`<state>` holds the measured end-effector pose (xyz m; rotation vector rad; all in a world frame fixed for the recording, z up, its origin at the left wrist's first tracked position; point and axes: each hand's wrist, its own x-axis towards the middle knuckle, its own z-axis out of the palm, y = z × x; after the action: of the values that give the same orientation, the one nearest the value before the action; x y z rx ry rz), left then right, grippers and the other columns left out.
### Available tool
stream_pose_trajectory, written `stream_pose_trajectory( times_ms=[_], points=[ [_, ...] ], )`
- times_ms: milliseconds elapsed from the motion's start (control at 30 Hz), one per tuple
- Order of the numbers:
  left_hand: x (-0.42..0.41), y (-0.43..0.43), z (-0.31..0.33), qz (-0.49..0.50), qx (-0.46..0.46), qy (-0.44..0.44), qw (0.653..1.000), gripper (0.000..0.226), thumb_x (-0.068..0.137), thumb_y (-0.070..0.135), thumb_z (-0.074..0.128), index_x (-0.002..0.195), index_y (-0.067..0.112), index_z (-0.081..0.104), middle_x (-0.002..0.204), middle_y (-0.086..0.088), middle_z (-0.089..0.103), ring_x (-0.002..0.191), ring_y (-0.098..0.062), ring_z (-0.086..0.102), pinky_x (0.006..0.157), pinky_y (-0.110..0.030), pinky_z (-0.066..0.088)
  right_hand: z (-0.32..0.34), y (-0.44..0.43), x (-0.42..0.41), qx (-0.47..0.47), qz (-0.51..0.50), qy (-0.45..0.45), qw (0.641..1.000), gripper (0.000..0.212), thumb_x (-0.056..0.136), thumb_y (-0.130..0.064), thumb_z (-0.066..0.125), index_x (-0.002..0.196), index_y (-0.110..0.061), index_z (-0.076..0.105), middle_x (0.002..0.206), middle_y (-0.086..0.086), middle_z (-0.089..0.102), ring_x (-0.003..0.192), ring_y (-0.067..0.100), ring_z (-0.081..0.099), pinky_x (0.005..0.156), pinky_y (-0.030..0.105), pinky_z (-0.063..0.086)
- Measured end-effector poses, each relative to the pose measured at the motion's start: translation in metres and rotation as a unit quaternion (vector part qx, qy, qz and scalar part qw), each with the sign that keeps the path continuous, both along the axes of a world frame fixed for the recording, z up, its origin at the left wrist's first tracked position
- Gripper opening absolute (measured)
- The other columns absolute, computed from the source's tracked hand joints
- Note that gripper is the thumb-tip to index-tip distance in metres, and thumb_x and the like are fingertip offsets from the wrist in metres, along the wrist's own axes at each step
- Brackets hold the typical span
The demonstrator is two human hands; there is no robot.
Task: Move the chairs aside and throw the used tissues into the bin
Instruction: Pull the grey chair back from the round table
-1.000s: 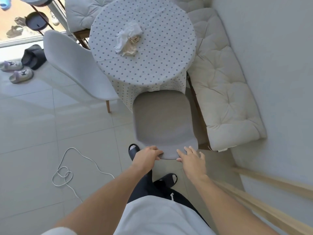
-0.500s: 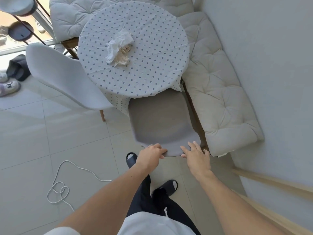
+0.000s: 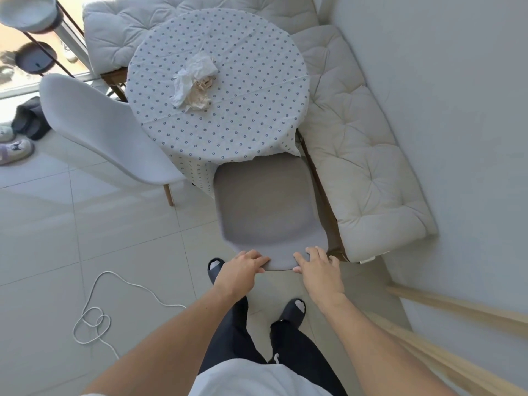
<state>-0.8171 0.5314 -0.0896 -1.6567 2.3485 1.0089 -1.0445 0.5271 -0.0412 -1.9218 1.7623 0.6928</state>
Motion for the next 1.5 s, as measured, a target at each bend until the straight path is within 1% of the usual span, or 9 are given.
stream_pose_trajectory(
  times_ms=[133,267,433,700,933,1100,1333,1400,1500],
  points=[
    [-0.013,0.002,0.000,0.091,-0.022,0.021,0.995,0.038,0.107,0.014,0.054,0.143,0.021,0.064,0.137,-0.002,0.065,0.127,-0.025,0.060,0.096,-0.038,0.055,-0.002,-0.009,-0.003,-0.035,0.006,-0.026,0.999,0.039,0.108,-0.036,0.052,0.147,-0.036,0.049,0.150,0.006,0.050,0.146,0.024,0.035,0.110,0.054,0.036],
    [-0.018,-0.013,-0.001,0.137,-0.009,0.024,0.990,0.038,0.103,0.009,0.058,0.137,0.022,0.070,0.135,-0.001,0.068,0.122,-0.024,0.063,0.095,-0.036,0.055,0.000,-0.024,-0.007,-0.045,0.027,-0.029,0.998,0.039,0.110,-0.041,0.041,0.148,-0.038,0.048,0.149,0.008,0.051,0.145,0.024,0.036,0.111,0.057,0.033],
    [-0.010,-0.028,-0.009,0.165,0.000,0.022,0.986,0.045,0.098,0.002,0.060,0.134,0.028,0.071,0.134,0.005,0.069,0.120,-0.019,0.066,0.095,-0.040,0.059,0.005,-0.042,-0.001,-0.041,0.033,-0.036,0.998,0.045,0.110,-0.035,0.045,0.155,-0.038,0.043,0.155,0.011,0.047,0.149,0.027,0.032,0.112,0.058,0.032],
    [0.001,-0.072,-0.009,0.164,0.001,0.026,0.986,0.045,0.100,0.006,0.061,0.133,0.034,0.071,0.133,0.010,0.070,0.119,-0.016,0.066,0.092,-0.039,0.059,0.005,-0.083,0.008,-0.045,0.023,-0.032,0.998,0.047,0.108,-0.031,0.051,0.155,-0.039,0.044,0.157,0.011,0.045,0.151,0.027,0.029,0.114,0.061,0.030],
    [0.009,-0.117,-0.004,0.149,-0.005,0.020,0.989,0.042,0.103,0.012,0.058,0.136,0.036,0.068,0.138,0.013,0.066,0.124,-0.015,0.063,0.092,-0.040,0.060,0.007,-0.126,0.018,-0.058,0.006,-0.030,0.998,0.046,0.109,-0.027,0.048,0.154,-0.036,0.045,0.157,0.011,0.045,0.151,0.027,0.029,0.115,0.060,0.029],
    [0.018,-0.141,-0.001,0.158,-0.019,0.000,0.987,0.041,0.104,0.016,0.058,0.137,0.038,0.066,0.141,0.011,0.064,0.125,-0.017,0.062,0.092,-0.042,0.060,0.000,-0.150,0.032,-0.063,-0.009,-0.035,0.997,0.041,0.110,-0.034,0.045,0.151,-0.037,0.048,0.155,0.011,0.047,0.149,0.027,0.031,0.114,0.060,0.030],
    [0.019,-0.158,0.005,0.155,-0.019,-0.017,0.988,0.040,0.105,0.017,0.057,0.137,0.037,0.067,0.141,0.010,0.064,0.126,-0.018,0.061,0.090,-0.039,0.059,-0.005,-0.165,0.034,-0.063,-0.009,-0.021,0.998,0.042,0.108,-0.031,0.054,0.149,-0.037,0.050,0.152,0.010,0.048,0.146,0.028,0.034,0.114,0.061,0.030],
    [0.018,-0.156,0.004,0.153,-0.015,-0.012,0.988,0.040,0.105,0.017,0.056,0.139,0.036,0.066,0.142,0.008,0.064,0.131,-0.021,0.059,0.094,-0.041,0.058,-0.006,-0.163,0.033,-0.066,-0.015,-0.017,0.998,0.041,0.108,-0.035,0.053,0.149,-0.036,0.051,0.153,0.010,0.048,0.146,0.027,0.034,0.114,0.061,0.030],
    [0.014,-0.150,0.007,0.155,0.001,0.004,0.988,0.040,0.107,0.018,0.053,0.144,0.028,0.064,0.149,0.003,0.060,0.144,-0.025,0.049,0.109,-0.041,0.050,-0.007,-0.157,0.035,-0.072,-0.043,-0.017,0.996,0.039,0.109,-0.041,0.048,0.146,-0.031,0.053,0.150,0.007,0.050,0.144,0.025,0.035,0.112,0.058,0.032]
  ],
)
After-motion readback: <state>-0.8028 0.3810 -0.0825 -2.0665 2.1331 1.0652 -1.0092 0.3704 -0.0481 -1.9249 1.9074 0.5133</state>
